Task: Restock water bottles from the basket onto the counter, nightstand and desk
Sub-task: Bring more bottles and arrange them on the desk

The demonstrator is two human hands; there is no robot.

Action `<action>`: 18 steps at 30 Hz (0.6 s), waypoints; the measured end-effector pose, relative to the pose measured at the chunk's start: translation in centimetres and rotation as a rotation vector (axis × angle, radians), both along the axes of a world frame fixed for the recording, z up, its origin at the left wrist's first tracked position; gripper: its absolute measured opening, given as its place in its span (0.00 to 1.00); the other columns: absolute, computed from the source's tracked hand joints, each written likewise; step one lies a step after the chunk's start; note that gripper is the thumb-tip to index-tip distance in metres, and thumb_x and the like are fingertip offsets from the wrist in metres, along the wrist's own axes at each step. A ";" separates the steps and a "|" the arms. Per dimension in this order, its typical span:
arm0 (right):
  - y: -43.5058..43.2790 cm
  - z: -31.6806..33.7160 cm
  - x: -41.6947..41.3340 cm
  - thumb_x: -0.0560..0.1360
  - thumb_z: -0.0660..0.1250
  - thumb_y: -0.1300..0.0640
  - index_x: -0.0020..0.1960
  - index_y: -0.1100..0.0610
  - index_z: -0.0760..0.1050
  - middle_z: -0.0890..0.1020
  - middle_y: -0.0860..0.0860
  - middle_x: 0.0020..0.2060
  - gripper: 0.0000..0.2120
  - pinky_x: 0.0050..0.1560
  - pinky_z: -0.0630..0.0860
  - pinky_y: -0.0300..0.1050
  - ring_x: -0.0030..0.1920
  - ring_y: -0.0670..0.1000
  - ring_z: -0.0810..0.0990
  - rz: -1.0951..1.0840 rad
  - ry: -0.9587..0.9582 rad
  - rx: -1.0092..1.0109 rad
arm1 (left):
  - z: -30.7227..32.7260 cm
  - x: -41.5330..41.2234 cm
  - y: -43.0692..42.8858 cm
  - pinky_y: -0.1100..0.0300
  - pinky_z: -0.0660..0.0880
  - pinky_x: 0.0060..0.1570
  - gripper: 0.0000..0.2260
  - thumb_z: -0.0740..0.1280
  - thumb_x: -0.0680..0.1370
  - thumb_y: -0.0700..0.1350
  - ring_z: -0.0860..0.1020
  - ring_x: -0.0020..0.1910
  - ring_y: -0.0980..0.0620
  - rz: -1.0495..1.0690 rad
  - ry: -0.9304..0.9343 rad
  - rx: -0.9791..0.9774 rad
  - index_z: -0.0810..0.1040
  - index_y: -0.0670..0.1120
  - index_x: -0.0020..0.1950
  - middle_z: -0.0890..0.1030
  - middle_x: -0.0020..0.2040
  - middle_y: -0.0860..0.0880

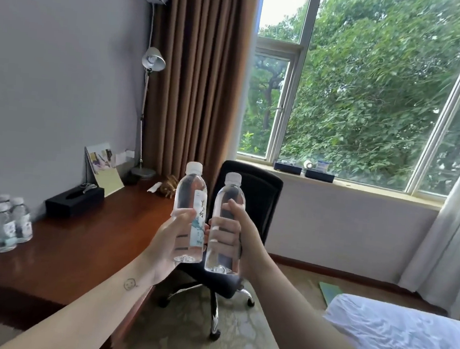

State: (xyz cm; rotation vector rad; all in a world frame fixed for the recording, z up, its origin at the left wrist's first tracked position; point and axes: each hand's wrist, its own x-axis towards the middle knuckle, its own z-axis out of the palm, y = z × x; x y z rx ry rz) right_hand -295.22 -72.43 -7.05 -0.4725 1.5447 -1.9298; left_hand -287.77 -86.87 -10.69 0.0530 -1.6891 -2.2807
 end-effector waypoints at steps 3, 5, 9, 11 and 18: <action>-2.4 -0.8 -2.0 0.78 0.63 0.45 0.52 0.55 0.69 0.81 0.48 0.29 0.13 0.26 0.76 0.39 0.26 0.45 0.80 0.064 -0.036 -0.111 | -0.7 -1.8 -2.2 0.43 0.77 0.52 0.29 0.71 0.70 0.58 0.80 0.52 0.37 0.071 -0.012 0.016 0.72 0.44 0.66 0.80 0.54 0.35; -4.4 -1.0 -3.4 0.77 0.66 0.45 0.61 0.59 0.69 0.82 0.51 0.34 0.20 0.29 0.77 0.41 0.29 0.47 0.81 0.051 -0.037 -0.101 | -1.1 -3.3 -4.0 0.41 0.71 0.53 0.29 0.71 0.73 0.56 0.76 0.54 0.34 0.100 -0.009 0.043 0.70 0.42 0.68 0.78 0.54 0.33; -9.0 -0.9 -7.0 0.75 0.67 0.45 0.71 0.62 0.66 0.81 0.57 0.45 0.31 0.34 0.79 0.44 0.34 0.50 0.83 0.010 0.031 -0.085 | -1.1 -6.7 -8.3 0.37 0.67 0.57 0.32 0.71 0.69 0.58 0.75 0.54 0.34 0.111 0.011 0.042 0.71 0.42 0.68 0.77 0.56 0.33; -11.7 -0.7 -9.1 0.75 0.67 0.45 0.70 0.62 0.66 0.81 0.57 0.45 0.31 0.32 0.79 0.44 0.34 0.51 0.83 0.027 0.032 -0.104 | -1.1 -8.7 -10.9 0.36 0.70 0.59 0.31 0.69 0.70 0.57 0.77 0.54 0.35 0.113 0.030 0.035 0.71 0.44 0.68 0.78 0.57 0.33; -22.1 0.1 -15.3 0.76 0.66 0.42 0.56 0.59 0.73 0.81 0.50 0.35 0.20 0.31 0.77 0.43 0.31 0.48 0.80 0.153 -0.033 -0.074 | -0.9 -13.9 -21.2 0.43 0.75 0.52 0.28 0.68 0.73 0.58 0.80 0.53 0.37 0.165 0.070 -0.014 0.70 0.46 0.69 0.80 0.57 0.36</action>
